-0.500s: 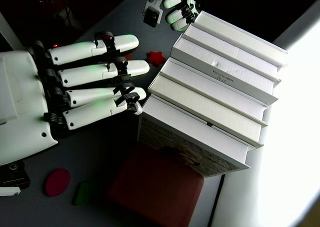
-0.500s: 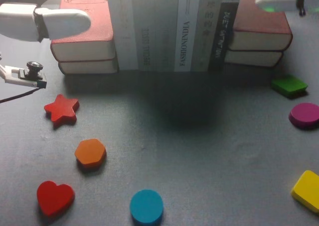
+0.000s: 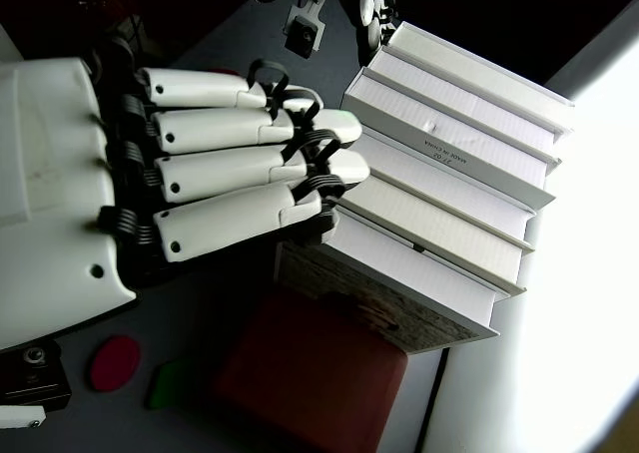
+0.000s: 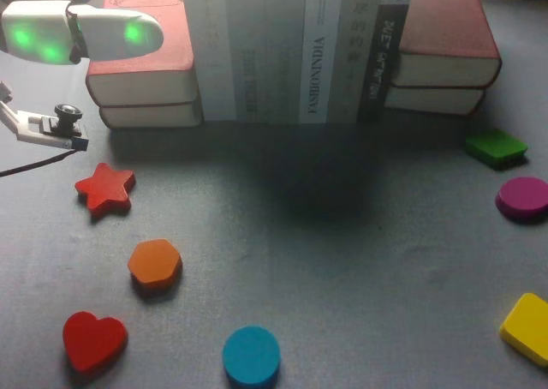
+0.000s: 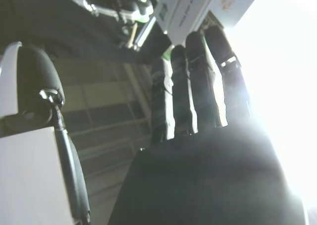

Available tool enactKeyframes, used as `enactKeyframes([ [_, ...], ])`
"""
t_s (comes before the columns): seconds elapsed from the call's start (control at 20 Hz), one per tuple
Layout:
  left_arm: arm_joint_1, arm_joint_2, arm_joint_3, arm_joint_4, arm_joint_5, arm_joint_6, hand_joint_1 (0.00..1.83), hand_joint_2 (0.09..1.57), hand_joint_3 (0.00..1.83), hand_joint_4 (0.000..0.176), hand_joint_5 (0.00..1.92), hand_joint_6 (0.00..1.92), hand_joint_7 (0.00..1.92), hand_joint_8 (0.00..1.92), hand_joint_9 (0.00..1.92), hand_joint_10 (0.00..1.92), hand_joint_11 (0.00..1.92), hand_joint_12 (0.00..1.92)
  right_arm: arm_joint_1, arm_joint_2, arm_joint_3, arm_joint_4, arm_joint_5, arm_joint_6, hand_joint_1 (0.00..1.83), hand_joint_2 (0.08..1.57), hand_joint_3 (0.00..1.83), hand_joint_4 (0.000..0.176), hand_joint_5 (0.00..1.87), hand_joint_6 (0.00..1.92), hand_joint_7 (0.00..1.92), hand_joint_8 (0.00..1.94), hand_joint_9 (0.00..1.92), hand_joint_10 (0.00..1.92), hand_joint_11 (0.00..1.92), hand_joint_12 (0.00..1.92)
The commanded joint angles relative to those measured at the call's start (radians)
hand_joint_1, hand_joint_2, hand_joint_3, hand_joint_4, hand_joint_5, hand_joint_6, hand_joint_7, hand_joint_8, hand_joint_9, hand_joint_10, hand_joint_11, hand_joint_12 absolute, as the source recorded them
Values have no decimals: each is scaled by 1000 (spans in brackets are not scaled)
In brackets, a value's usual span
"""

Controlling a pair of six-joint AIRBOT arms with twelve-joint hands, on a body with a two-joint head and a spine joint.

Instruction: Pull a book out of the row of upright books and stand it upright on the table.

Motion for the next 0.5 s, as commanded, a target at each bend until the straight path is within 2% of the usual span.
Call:
enactKeyframes([
  [0.0, -17, -6, 4, -58, -98, -9, 862, 887, 3, 41, 343, 3, 353, 4, 384, 20, 0, 1057, 17, -11, 9, 37, 42, 6, 757, 1078, 0, 105, 362, 4, 143, 0, 63, 288, 0, 1255],
  [0.05, -19, -6, 4, -56, -97, -9, 848, 878, 0, 45, 355, 7, 373, 9, 401, 24, 0, 1096, 18, -17, 19, 37, 34, 6, 745, 1084, 1, 108, 351, 1, 115, 1, 17, 263, 0, 1145],
  [0.1, -22, -7, 5, -53, -96, -9, 863, 876, 0, 48, 366, 11, 386, 12, 409, 25, 0, 1100, 18, -27, 31, 37, 23, 6, 732, 1101, 3, 116, 336, 0, 80, 0, 3, 112, 0, 813],
  [0.15, -22, -8, 6, -52, -96, -9, 920, 884, 2, 49, 369, 11, 385, 10, 409, 23, 0, 1096, 18, -36, 42, 37, 14, 6, 701, 1116, 4, 135, 333, 5, 31, 1, 0, 22, 0, 218],
  [0.2, -23, -9, 7, -50, -96, -9, 923, 889, 4, 45, 363, 8, 369, 3, 407, 21, 0, 1091, 18, -43, 49, 37, 8, 6, 668, 1120, 4, 157, 335, 6, 5, 0, 0, 4, 0, 43],
  [0.25, -24, -9, 7, -47, -96, -9, 937, 894, 5, 37, 363, 7, 352, 0, 399, 15, 0, 1076, 18, -51, 60, 34, -5, 6, 656, 1130, 7, 172, 336, 6, 0, 0, 0, 0, 0, 8],
  [0.3, -25, -9, 7, -45, -96, -9, 944, 906, 8, 37, 366, 7, 349, 0, 395, 11, 0, 1059, 18, -53, 65, 31, -13, 6, 626, 1136, 9, 175, 318, 2, 0, 0, 0, 0, 0, 1],
  [0.4, -27, -9, 6, -44, -96, -9, 972, 918, 10, 36, 376, 9, 361, 4, 402, 11, 0, 1017, 18, -53, 74, 29, -33, 5, 535, 1185, 26, 119, 288, 1, 0, 0, 0, 0, 0, 0],
  [0.45, -26, -9, 6, -44, -96, -9, 972, 913, 7, 26, 376, 8, 374, 9, 407, 13, 0, 1017, 18, -57, 80, 29, -40, 5, 467, 1207, 31, 100, 274, 1, 0, 0, 0, 0, 0, 0],
])
